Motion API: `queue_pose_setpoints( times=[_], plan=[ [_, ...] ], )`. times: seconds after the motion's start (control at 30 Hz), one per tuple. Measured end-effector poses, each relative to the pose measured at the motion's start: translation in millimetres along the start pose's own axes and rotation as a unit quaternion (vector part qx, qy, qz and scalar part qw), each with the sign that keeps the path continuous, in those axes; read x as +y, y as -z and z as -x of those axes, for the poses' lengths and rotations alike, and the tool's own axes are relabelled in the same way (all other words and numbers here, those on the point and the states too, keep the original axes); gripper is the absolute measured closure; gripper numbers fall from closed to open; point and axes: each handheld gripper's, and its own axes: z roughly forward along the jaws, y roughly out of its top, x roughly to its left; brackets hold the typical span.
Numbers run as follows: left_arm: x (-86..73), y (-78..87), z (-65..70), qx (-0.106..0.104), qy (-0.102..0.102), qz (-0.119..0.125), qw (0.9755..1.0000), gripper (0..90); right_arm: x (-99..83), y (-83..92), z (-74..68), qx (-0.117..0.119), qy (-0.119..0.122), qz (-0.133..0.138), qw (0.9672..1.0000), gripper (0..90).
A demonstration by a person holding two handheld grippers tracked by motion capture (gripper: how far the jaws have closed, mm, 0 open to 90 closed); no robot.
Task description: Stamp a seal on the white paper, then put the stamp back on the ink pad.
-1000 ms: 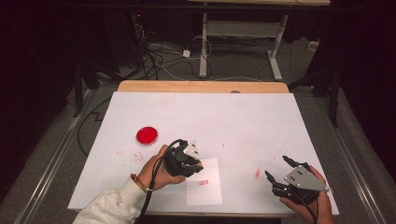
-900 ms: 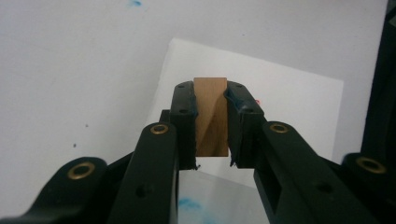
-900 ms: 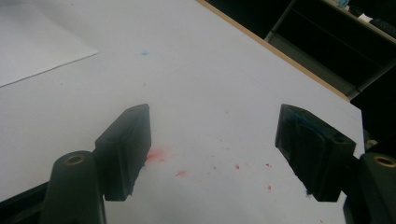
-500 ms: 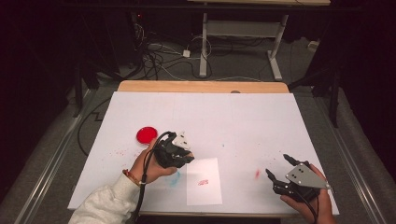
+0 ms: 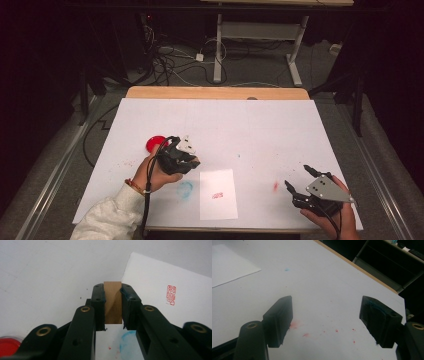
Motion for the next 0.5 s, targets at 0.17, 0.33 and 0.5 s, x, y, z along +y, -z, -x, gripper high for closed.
queue_pose_setpoints(
  times=[0.17, 0.33, 0.5],
  plan=[
    [-6.9, 7.8, -12.0, 0.015, 0.017, 0.007, 0.9997, 73.7, 1.8, -1.7, -1.0, 0.003, 0.002, 0.000, 1.0000, 27.2],
    [-16.1, 13.5, -28.0, 0.032, 0.043, 0.011, 0.9985, 73.7, 1.5, -2.7, 0.1, 0.011, -0.007, 0.001, 0.9999, 27.3],
    [-23.9, 20.1, -43.8, 0.052, 0.065, 0.008, 0.9965, 73.7, 1.4, -1.7, -0.4, 0.010, -0.004, 0.002, 0.9999, 27.3]
  ],
)
